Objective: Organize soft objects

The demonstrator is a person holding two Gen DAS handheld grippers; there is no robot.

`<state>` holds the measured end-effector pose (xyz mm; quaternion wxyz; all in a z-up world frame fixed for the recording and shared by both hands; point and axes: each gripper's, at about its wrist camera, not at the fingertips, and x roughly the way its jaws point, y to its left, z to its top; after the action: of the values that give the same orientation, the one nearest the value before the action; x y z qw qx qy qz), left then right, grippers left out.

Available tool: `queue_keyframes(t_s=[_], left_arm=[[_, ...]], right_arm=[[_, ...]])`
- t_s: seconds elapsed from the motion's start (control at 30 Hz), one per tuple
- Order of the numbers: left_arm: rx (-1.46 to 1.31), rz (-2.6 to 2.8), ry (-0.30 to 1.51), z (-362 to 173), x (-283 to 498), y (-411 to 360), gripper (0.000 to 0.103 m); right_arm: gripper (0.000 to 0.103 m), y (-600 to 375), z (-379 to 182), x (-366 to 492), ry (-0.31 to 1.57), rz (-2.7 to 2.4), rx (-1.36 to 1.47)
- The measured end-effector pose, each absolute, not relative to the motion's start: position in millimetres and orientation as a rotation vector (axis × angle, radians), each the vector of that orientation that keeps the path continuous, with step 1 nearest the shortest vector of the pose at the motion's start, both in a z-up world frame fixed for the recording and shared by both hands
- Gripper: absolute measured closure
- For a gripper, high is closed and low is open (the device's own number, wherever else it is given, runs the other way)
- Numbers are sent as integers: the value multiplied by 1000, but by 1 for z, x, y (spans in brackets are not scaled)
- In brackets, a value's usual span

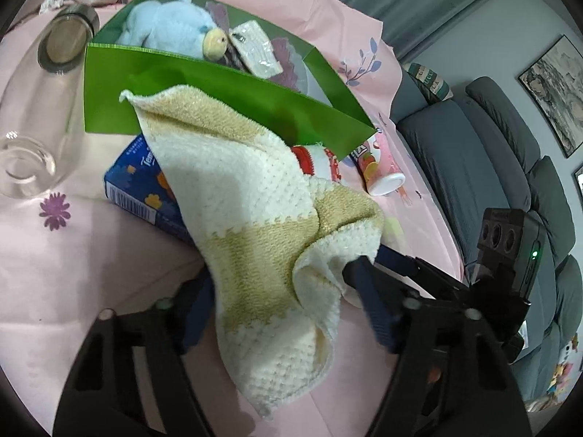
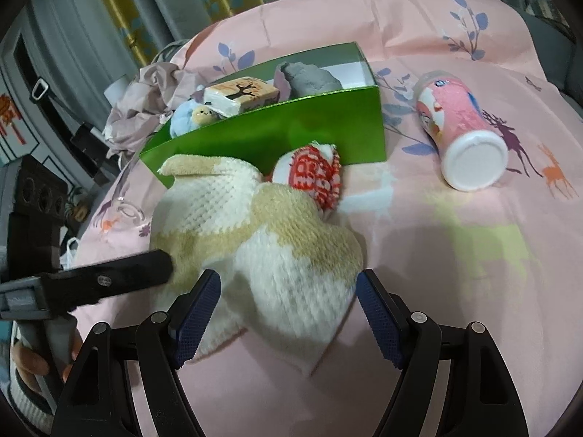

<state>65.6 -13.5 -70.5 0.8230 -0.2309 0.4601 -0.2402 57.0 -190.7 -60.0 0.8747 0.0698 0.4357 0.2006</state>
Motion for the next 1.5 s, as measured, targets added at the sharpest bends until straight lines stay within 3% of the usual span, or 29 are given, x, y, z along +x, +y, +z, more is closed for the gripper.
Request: queue_keyframes(t_s=[0.17,0.33,0.47,0.53,0.63,1.5], left_arm=[[-485,-522,993,-73,67,-13,52],[-528,-504,1007,-77,71,-7,72],[-540,-491,1011,-79,72,-5,90],[-549,-503,998,-77,69,-3,90],[-533,-510,982,-70,63,-5,90],[-448,-484,758,19,-2,4,91]], right_arm=[[26,-185,-61,64,900,435,146],[58,-183,-66,68,921,436,150],[75,-180,-68,69,923,450,141],[83,-178,-67,67,922,465,146],[85,-175,-61,61,901,494,147],[85,-152,33,-7,645,630,49]])
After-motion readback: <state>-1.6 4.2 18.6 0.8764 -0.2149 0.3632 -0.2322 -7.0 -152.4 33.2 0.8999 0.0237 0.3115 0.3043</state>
